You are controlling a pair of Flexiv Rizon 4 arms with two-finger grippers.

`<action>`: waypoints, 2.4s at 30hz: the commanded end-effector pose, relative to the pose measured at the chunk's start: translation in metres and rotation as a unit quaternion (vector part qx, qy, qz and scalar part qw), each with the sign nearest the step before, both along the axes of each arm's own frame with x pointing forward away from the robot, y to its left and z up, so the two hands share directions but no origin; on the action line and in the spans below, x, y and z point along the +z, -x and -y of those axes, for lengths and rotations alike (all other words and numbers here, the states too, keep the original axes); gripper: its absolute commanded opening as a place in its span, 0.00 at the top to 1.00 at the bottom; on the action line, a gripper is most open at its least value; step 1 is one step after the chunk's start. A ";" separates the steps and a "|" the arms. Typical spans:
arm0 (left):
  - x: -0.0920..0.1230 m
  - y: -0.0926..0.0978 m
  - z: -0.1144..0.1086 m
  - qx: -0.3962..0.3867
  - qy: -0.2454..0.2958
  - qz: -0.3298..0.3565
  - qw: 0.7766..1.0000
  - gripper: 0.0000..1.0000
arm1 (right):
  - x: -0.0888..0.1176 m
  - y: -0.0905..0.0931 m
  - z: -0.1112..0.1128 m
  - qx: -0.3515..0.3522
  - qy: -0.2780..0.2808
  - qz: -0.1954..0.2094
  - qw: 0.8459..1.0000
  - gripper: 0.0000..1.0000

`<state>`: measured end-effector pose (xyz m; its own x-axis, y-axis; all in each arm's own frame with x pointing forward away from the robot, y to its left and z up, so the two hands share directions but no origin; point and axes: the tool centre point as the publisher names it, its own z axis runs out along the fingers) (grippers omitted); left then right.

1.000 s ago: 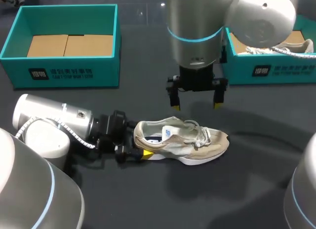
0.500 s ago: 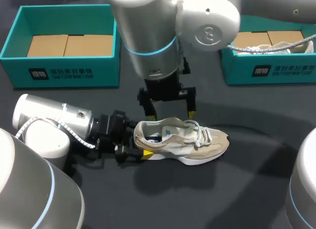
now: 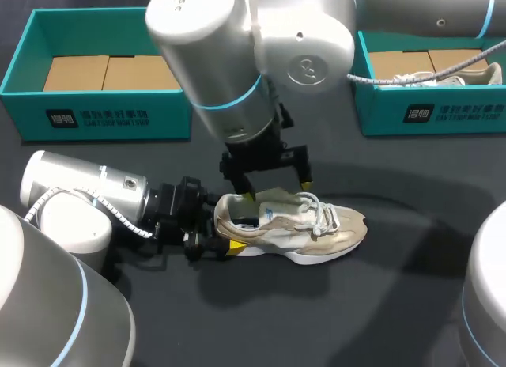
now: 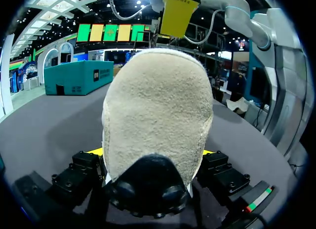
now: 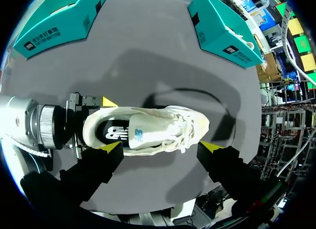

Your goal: Take the shoe out of the shoebox, open the shoe tongue, remove and reinsert the insole, then place the shoe into the shoebox

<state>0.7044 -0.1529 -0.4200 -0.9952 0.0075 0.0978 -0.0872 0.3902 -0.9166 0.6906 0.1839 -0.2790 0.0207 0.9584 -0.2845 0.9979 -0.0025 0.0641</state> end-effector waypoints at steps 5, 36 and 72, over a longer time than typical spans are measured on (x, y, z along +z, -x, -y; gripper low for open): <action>-0.002 -0.003 0.000 0.000 -0.002 0.000 1.000 1.00 | -0.019 0.015 -0.014 -0.068 0.033 0.033 0.997 0.00; -0.002 -0.003 0.000 0.000 -0.002 0.000 1.000 1.00 | -0.067 0.000 -0.007 -0.084 0.066 0.073 0.992 0.00; -0.002 -0.003 0.000 0.000 -0.002 0.000 1.000 1.00 | -0.059 0.000 0.048 -0.107 0.069 0.099 0.987 0.00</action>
